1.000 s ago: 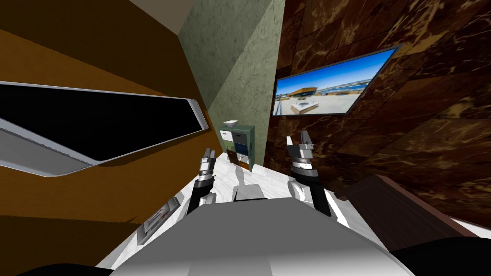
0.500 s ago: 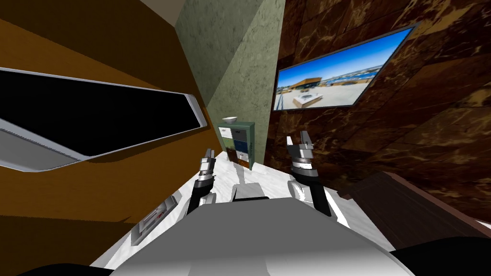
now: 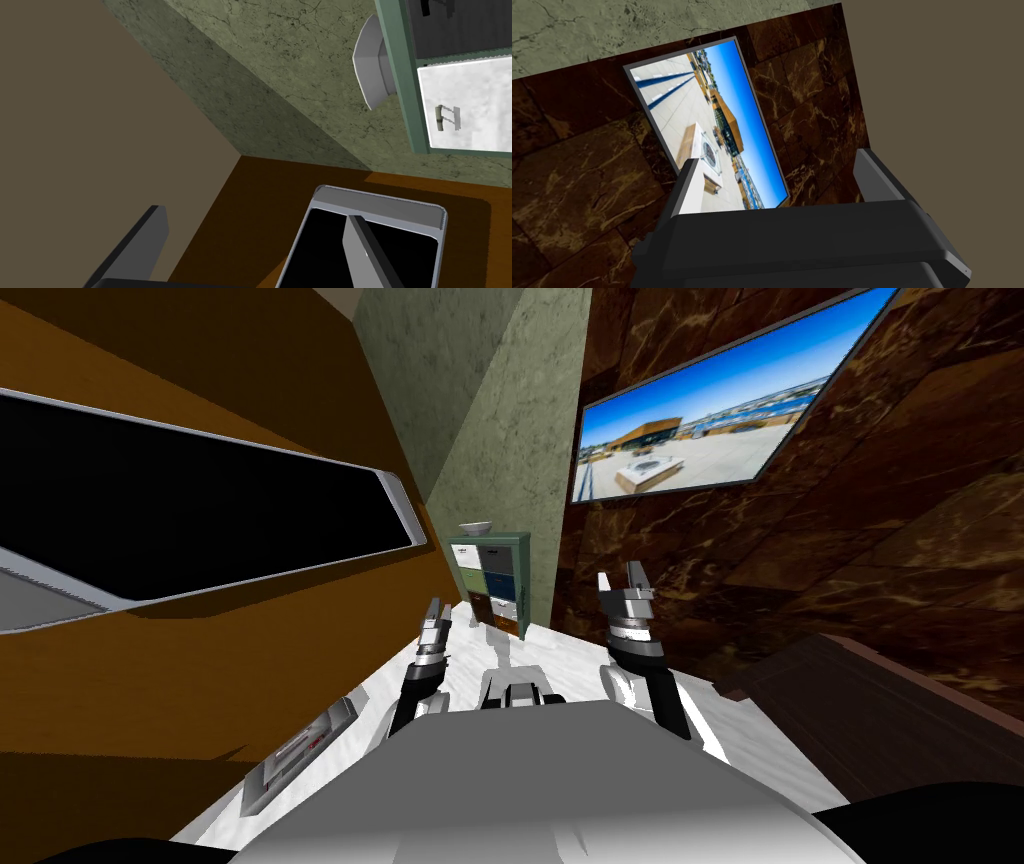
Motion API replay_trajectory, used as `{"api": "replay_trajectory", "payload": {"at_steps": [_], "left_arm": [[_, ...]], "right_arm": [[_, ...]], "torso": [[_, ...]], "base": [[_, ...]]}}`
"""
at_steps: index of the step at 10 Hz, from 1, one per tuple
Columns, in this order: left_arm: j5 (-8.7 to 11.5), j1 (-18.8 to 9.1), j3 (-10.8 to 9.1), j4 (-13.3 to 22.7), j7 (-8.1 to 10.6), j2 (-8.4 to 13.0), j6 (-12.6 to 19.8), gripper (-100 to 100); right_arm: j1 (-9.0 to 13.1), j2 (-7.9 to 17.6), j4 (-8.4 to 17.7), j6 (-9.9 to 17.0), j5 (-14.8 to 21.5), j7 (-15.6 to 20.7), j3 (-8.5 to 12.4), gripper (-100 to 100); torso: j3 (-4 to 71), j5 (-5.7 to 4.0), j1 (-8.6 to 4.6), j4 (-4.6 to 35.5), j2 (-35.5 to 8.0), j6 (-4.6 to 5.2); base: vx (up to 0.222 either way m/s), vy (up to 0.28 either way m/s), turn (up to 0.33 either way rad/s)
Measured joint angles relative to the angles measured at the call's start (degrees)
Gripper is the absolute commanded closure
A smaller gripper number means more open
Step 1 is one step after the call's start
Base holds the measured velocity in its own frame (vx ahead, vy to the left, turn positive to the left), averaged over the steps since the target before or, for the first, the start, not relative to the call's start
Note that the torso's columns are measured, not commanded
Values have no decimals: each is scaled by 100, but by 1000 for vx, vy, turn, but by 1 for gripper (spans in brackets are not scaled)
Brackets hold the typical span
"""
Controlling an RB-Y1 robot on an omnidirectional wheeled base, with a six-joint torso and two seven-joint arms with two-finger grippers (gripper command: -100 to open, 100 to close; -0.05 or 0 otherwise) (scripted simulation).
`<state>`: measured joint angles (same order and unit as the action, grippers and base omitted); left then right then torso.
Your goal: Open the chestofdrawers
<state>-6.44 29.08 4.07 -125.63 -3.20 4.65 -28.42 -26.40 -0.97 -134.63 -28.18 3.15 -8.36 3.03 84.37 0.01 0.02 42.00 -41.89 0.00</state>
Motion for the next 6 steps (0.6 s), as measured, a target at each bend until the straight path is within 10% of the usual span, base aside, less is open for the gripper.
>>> {"api": "replay_trajectory", "payload": {"at_steps": [6], "left_arm": [[-32,-300,89,670,-26,239,38,-100]], "right_arm": [[0,0,0,0,0,0,0,0]], "torso": [[18,-1,-3,29,-42,-1]], "base": [[106,2,-47]]}}
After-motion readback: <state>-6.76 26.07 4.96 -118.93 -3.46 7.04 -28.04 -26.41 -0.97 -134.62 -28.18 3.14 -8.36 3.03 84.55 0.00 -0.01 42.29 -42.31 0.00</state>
